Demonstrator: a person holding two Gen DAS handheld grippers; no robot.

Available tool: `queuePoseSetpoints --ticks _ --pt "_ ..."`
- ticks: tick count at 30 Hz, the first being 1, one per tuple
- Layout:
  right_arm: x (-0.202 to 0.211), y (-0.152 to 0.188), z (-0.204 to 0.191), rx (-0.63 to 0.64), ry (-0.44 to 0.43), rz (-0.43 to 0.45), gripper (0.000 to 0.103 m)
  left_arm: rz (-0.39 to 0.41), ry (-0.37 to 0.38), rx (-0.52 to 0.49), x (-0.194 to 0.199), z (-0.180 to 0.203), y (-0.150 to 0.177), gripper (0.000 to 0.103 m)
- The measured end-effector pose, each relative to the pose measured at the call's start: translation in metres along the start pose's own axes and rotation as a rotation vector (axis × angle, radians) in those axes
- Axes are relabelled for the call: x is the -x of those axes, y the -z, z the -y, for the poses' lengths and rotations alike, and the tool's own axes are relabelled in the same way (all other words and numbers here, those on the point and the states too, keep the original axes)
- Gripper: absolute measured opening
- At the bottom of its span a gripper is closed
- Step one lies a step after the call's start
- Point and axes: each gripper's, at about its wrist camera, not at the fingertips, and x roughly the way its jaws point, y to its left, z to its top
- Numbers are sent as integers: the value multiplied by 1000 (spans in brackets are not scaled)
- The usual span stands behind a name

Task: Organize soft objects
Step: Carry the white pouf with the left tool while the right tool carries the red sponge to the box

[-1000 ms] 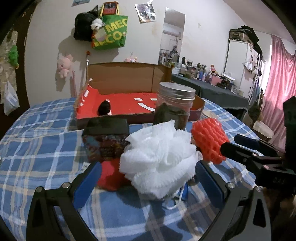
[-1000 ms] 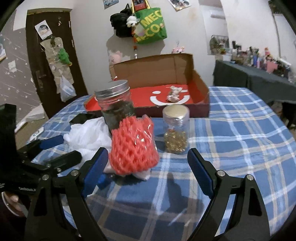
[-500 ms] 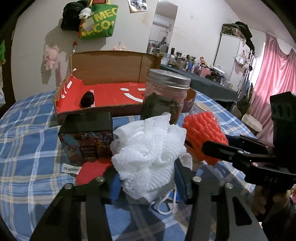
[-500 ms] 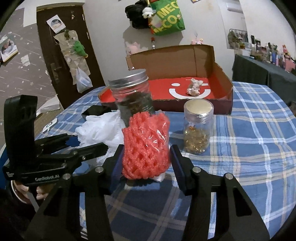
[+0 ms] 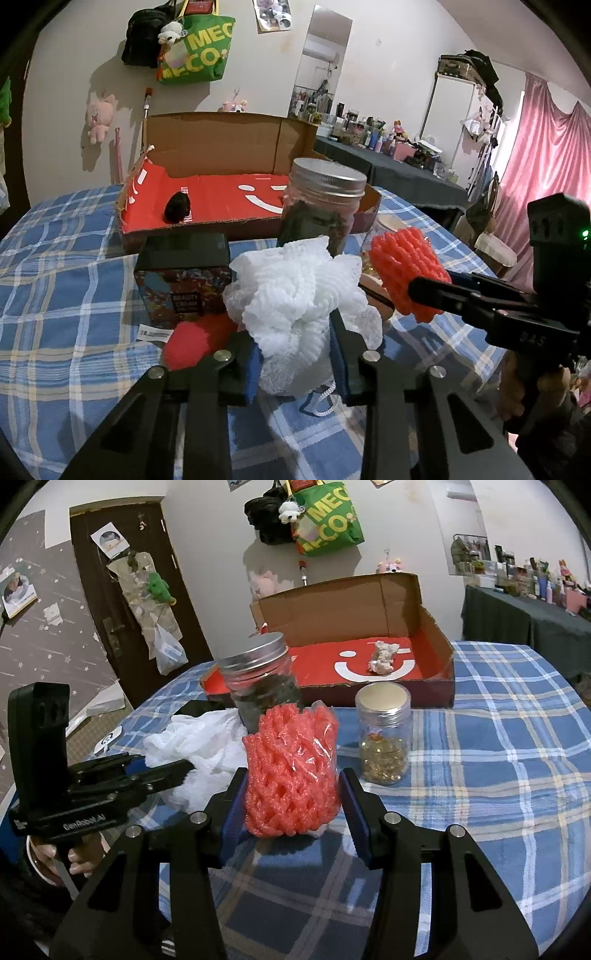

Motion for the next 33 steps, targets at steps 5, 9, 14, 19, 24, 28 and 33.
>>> queuePoseSetpoints --ticks 5,9,14,19,24,28,33 --pt "6 0 10 -31 -10 -8 47 3 9 25 15 -9 -3 29" --pt "8 1 18 -48 2 -12 47 -3 7 38 22 -16 -1 27" --pt "14 0 22 -58 8 -9 47 -11 38 73 36 -29 -3 25" --pt "19 -1 29 -67 24 -13 47 -3 -20 96 60 -47 -5 24" --pt "21 0 37 -95 42 -36 47 -31 -110 108 71 -71 -1 24" --pt "21 2 45 -92 88 -66 47 -71 -162 114 71 -90 1 24" --pt "18 1 59 -81 143 -109 47 -121 -204 92 58 -109 0 24"
